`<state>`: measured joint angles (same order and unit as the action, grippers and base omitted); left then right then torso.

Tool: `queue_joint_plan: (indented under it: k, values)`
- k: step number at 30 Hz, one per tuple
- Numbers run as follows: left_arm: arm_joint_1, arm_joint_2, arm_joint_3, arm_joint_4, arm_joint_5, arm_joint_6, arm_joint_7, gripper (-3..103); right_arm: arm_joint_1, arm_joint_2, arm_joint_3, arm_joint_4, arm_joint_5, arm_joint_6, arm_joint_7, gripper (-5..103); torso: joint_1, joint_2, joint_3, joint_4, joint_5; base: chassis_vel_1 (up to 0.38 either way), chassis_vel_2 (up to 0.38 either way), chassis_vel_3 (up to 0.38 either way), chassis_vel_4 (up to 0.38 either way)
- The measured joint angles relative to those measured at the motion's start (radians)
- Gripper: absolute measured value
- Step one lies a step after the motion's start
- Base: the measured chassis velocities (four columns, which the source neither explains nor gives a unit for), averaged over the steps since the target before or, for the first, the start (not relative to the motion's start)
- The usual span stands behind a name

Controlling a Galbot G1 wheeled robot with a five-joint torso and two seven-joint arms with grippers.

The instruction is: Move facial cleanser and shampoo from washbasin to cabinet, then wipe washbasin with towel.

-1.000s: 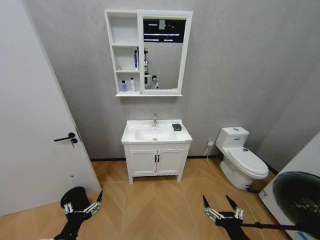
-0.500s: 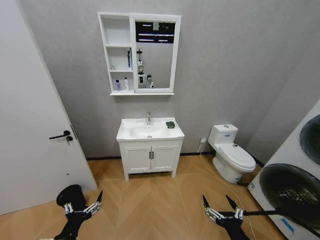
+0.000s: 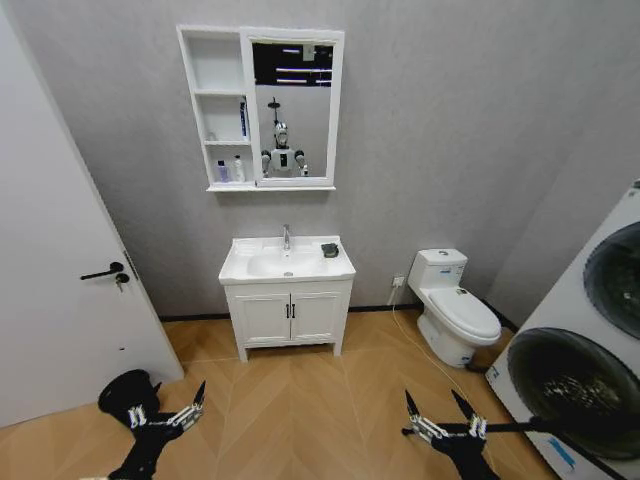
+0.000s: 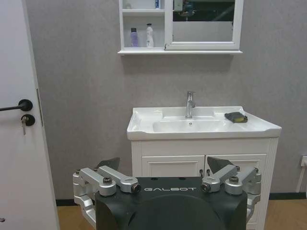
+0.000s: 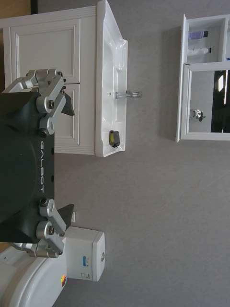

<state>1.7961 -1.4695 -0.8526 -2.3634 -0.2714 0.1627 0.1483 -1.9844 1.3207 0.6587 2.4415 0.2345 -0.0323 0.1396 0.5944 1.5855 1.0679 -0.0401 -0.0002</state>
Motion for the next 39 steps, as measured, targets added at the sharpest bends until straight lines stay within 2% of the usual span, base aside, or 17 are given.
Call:
queue_joint_plan:
  k: [18, 24, 39]
  values:
    - [0.000, 0.000, 0.000, 0.000, 0.000, 0.000, 0.000, 100, 0.000, 0.000, 0.000, 0.000, 0.000, 0.000, 0.000, 100, 0.000, 0.000, 0.000, 0.0006, 0.0003, 0.028, 0.043, 0.030, 0.034]
    - [0.000, 0.000, 0.000, 0.000, 0.000, 0.000, 0.000, 100, 0.000, 0.000, 0.000, 0.000, 0.000, 0.000, 0.000, 100, 0.000, 0.000, 0.000, -0.0002, 0.0002, 0.000, 0.000, 0.000, 0.000]
    - [0.000, 0.000, 0.000, 0.000, 0.000, 0.000, 0.000, 100, 0.000, 0.000, 0.000, 0.000, 0.000, 0.000, 0.000, 100, 0.000, 0.000, 0.000, 0.0001, 0.0002, -0.003, -0.003, -0.003, -0.003]
